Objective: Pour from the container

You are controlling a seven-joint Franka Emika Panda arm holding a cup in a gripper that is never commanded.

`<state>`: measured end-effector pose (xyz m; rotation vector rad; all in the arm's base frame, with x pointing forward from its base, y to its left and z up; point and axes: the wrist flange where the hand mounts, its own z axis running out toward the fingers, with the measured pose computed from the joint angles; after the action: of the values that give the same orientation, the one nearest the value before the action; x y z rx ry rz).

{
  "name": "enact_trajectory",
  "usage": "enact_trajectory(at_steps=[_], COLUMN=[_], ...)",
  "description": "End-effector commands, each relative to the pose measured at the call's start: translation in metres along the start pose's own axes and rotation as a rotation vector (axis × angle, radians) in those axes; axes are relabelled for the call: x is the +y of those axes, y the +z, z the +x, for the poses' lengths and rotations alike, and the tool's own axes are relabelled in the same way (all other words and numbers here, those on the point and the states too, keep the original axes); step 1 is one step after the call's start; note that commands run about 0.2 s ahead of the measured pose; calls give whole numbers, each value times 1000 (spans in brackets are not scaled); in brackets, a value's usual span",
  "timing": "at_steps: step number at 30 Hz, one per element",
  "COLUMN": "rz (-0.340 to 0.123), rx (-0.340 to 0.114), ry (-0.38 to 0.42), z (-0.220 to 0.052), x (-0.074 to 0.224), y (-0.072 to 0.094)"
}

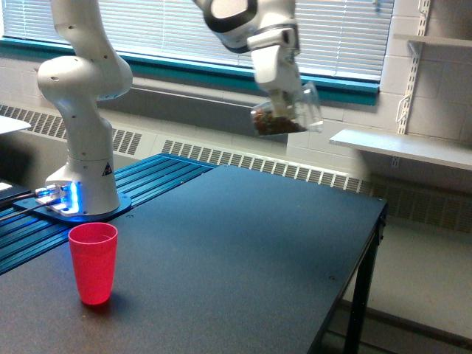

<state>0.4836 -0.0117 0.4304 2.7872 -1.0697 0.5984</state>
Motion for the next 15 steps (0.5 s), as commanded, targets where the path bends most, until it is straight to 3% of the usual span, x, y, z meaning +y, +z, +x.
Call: enact_trajectory(at_steps=[1,13,15], rz=[-38,-127,-158], rx=[1,5,2], ry=[111,217,235], z=[-10,-24,-27], x=[26,71,81], y=[0,-1,0])
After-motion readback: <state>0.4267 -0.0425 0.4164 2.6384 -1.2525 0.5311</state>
